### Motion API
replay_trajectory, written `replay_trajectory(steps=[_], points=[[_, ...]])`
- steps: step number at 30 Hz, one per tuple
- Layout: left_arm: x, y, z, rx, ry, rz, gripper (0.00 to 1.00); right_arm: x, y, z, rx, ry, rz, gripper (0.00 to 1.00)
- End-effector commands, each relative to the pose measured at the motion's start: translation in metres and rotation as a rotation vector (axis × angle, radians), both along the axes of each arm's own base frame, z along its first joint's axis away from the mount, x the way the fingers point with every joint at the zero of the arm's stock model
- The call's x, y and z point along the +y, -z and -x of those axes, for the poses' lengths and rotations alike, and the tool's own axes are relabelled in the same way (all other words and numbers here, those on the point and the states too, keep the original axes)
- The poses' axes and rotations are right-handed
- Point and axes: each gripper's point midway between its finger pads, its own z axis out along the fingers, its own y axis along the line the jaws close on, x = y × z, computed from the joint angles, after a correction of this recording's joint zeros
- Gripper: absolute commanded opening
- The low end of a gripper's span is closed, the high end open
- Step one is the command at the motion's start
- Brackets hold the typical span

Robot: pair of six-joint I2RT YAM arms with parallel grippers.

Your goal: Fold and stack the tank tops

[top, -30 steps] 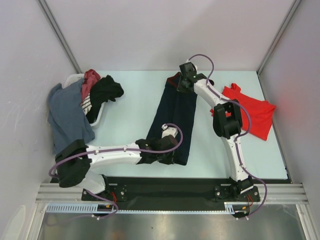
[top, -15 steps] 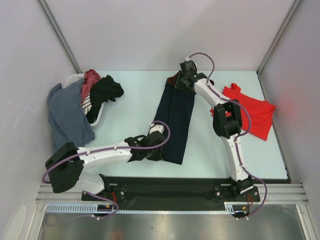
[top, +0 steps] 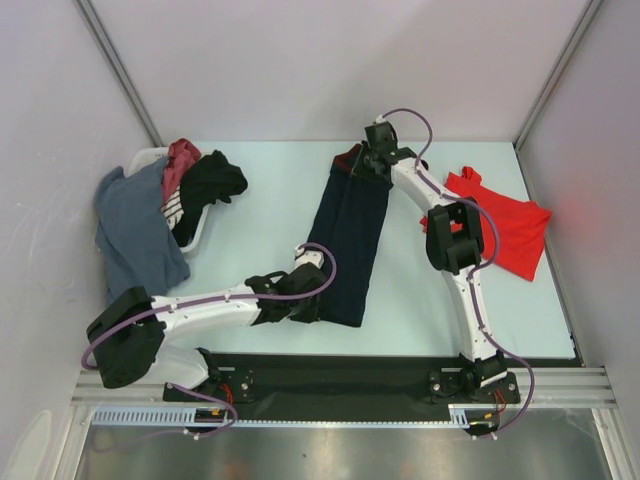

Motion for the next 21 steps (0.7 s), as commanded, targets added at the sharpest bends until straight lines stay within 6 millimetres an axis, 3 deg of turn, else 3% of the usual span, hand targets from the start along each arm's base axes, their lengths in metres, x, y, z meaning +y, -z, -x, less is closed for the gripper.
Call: replay_trajectory(steps=[1, 5, 6, 9, 12, 14, 15, 16, 21], points=[[0.008, 0.002, -0.003, -0.015, 0.004, -0.022, 0.01, 0.005, -0.026, -0.021, -0.089, 0.012, -0.059, 0.00], [0.014, 0.005, -0.010, -0.027, -0.014, -0.043, 0.02, 0.005, -0.022, -0.022, -0.084, 0.013, -0.060, 0.03], [0.016, 0.007, -0.011, -0.025, -0.019, -0.049, 0.04, 0.004, -0.020, -0.023, -0.080, 0.013, -0.058, 0.17], [0.020, 0.008, -0.017, -0.049, -0.018, -0.061, 0.14, 0.003, -0.020, -0.021, -0.073, 0.010, -0.054, 0.43], [0.027, 0.007, -0.022, -0.078, -0.024, -0.088, 0.29, 0.003, -0.027, -0.016, -0.082, -0.011, -0.053, 0.55], [0.030, 0.006, -0.021, -0.084, -0.021, -0.087, 0.35, 0.003, -0.033, -0.011, -0.093, -0.024, -0.053, 0.57], [0.028, 0.000, -0.021, -0.095, -0.016, -0.069, 0.36, 0.001, -0.024, -0.006, -0.087, -0.033, -0.042, 0.59], [0.028, -0.003, -0.021, -0.101, -0.013, -0.059, 0.37, 0.000, -0.042, -0.004, -0.121, -0.038, -0.046, 0.59], [0.030, -0.028, -0.021, -0.154, -0.008, -0.008, 0.58, -0.013, -0.057, 0.010, -0.181, -0.023, -0.046, 0.62]])
